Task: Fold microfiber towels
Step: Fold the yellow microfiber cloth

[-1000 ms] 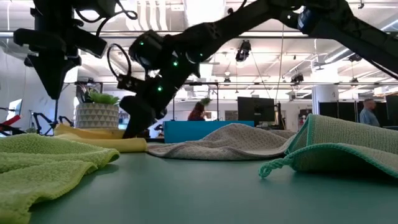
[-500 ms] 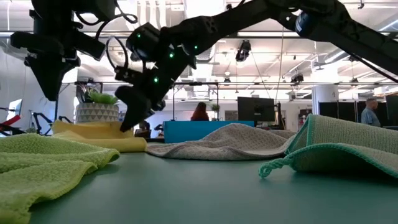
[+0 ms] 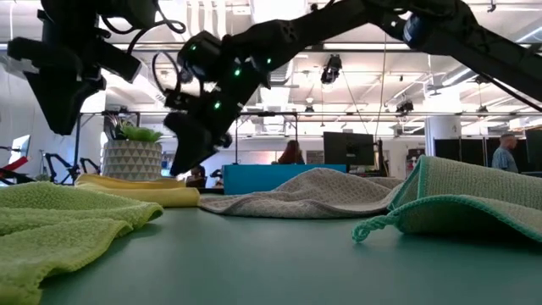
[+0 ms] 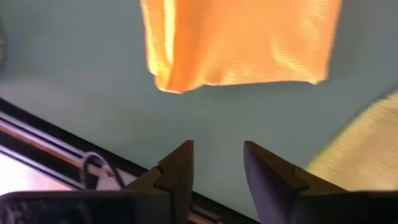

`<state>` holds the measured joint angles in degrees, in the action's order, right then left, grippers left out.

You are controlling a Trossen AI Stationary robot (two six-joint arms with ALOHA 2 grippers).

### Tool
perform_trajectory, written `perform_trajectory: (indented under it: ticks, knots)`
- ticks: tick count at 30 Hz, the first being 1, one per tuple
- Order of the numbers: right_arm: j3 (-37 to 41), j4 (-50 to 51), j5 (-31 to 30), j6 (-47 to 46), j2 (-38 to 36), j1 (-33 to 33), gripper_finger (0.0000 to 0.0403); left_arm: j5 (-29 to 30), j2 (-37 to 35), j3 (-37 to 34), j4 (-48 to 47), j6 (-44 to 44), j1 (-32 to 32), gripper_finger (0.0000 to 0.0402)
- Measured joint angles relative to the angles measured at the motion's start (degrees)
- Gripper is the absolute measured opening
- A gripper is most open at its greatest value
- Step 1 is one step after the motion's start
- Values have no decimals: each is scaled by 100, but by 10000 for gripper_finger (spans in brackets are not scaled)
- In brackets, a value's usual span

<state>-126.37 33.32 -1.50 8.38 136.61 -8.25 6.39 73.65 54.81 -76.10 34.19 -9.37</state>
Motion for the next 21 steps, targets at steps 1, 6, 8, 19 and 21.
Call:
perform_trajectory:
  ticks: [1, 6, 8, 19, 21]
  knots:
    - [0, 135, 0, 11, -79, -15, 136, -65, -25, 2, 9, 58, 0, 126]
    - [0, 1033, 0, 54, -497, -147, 144, -58, -189, -45, 87, 425, -34, 127]
    - [0, 1410, 3, 164, -650, -202, 140, 38, -328, -105, 307, 531, -44, 127]
    - [366, 2710, 982, 648, -1192, -355, 108, 509, -1245, -716, 1031, 1640, -48, 127]
    - [606, 2730, 1336, 611, -1288, -397, 104, 533, -1406, -935, 1211, 1890, -48, 127]
